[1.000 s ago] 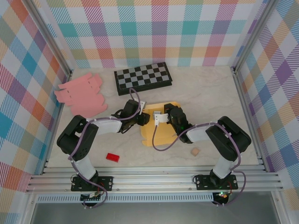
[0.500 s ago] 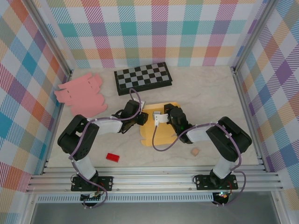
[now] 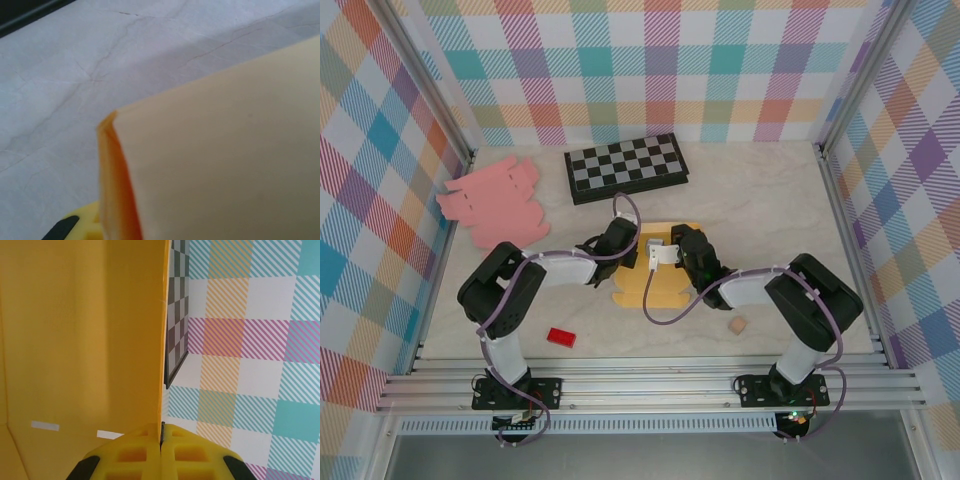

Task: Fold the paper box

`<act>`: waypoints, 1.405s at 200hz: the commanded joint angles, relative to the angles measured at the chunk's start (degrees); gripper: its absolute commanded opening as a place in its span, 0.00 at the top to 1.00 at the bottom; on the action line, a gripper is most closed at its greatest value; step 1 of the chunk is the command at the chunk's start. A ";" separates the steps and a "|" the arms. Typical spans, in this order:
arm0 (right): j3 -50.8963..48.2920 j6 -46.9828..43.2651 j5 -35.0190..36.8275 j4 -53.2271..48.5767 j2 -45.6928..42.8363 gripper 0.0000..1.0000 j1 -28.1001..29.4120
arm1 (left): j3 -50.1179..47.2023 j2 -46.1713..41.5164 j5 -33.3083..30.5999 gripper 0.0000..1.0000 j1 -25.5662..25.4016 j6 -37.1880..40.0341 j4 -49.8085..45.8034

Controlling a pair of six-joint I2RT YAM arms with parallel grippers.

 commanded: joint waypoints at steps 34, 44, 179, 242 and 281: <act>0.08 4.06 2.07 -3.00 -2.98 1.00 -0.08 | 2.45 3.55 -13.06 0.83 0.51 -3.82 -9.29; 0.03 4.50 2.14 -3.30 -3.08 1.00 -0.06 | 3.09 4.14 -14.40 0.83 0.49 -4.72 -10.32; 3.61 21.69 -10.43 -21.90 -11.34 0.90 -0.61 | -4.11 1.77 -9.15 0.82 -0.61 1.83 3.16; 4.12 27.45 -17.74 -33.93 -18.90 0.81 -1.29 | -4.62 2.12 -9.01 0.83 -0.61 1.92 4.30; 5.90 33.46 -21.62 -41.27 -24.75 0.79 -1.91 | -5.40 1.95 -8.15 0.83 -0.57 2.26 5.35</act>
